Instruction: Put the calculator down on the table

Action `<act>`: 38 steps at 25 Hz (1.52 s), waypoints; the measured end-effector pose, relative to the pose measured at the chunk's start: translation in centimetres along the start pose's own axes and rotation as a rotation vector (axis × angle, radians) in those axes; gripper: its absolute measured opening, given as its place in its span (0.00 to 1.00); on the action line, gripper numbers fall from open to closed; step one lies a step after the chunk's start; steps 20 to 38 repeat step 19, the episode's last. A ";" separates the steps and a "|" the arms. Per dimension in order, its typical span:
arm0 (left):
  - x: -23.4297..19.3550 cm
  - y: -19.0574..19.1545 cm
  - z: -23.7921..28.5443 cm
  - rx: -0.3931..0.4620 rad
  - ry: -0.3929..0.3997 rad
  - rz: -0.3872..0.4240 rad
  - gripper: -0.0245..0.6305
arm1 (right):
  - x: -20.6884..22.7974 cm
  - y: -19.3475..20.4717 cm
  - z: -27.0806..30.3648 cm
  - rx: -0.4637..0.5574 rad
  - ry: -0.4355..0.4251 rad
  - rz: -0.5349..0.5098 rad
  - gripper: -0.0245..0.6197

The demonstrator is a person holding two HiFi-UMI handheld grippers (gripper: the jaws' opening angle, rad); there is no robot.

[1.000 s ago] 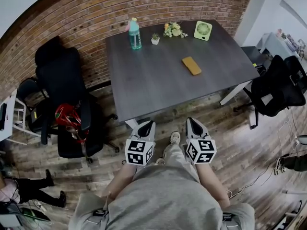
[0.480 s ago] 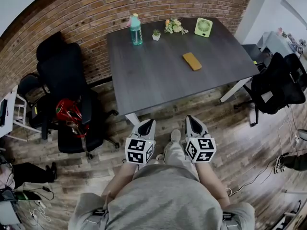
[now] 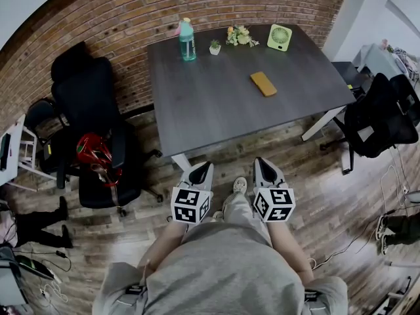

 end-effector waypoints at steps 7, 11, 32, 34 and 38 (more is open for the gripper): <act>0.2 -0.3 0.1 0.009 0.001 0.001 0.07 | 0.2 -0.1 0.0 0.002 -0.010 0.003 0.04; 0.2 -0.2 0.2 0.008 0.004 0.002 0.07 | 0.2 -0.2 0.1 0.003 -0.014 0.004 0.04; 0.8 -0.1 0.5 0.000 0.015 0.010 0.07 | 0.6 -0.4 -0.2 0.004 -0.018 0.000 0.04; 0.8 -0.1 0.5 0.000 0.015 0.010 0.07 | 0.6 -0.4 -0.2 0.004 -0.018 0.000 0.04; 0.8 -0.1 0.5 0.000 0.015 0.010 0.07 | 0.6 -0.4 -0.2 0.004 -0.018 0.000 0.04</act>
Point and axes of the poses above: the fingertips, and each gripper's own axes: z forward along the fingers, x to its right, y out of its underside, the point moved 10 cm from there along -z, backward along the fingers, and after that the axes turned 8 degrees about -y, right-handed, at the moved point
